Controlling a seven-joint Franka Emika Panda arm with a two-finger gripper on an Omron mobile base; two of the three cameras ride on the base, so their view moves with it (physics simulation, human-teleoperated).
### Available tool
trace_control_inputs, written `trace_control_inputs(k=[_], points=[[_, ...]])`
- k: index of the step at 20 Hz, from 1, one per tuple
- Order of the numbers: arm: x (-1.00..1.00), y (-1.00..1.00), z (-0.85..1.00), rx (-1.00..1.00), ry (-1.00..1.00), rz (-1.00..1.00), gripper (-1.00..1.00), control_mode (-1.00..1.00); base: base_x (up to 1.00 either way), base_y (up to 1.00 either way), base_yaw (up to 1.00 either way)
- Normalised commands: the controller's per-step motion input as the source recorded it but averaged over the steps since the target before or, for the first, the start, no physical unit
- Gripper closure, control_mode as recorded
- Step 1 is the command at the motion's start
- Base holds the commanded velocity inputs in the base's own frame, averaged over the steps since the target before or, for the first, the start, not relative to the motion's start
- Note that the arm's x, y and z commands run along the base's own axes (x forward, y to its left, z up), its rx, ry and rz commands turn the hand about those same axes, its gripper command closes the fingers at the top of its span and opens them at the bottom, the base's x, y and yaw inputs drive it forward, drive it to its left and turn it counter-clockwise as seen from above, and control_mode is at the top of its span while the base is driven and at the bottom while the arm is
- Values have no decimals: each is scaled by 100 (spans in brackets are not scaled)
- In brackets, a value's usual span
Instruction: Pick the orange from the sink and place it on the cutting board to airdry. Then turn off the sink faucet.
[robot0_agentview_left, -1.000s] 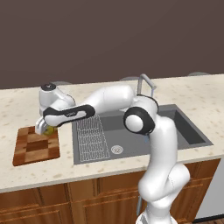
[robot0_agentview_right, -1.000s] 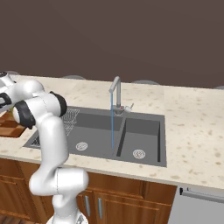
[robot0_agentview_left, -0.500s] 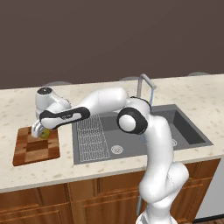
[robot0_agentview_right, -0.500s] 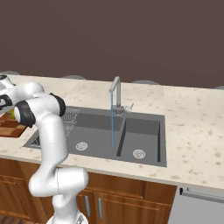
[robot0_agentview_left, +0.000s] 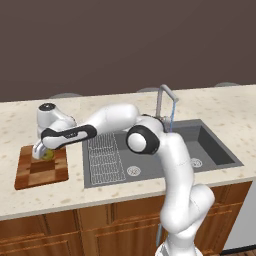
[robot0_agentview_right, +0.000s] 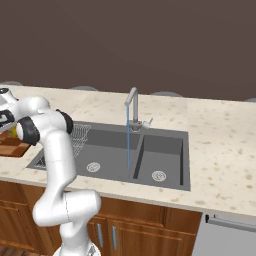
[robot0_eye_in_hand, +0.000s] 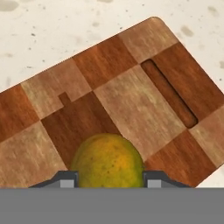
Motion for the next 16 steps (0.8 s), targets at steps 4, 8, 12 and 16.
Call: trace_control_inputs(k=[4, 8, 12, 16], points=[[11, 17, -18, 0, 0, 0, 100, -100, 0, 0, 0], [11, 15, -16, 0, 0, 0, 100, -100, 0, 0, 0], [9, 11, -14, 0, 0, 0, 100, -100, 0, 0, 0], [5, 7, -10, 0, 0, 0, 100, -100, 0, 0, 0]])
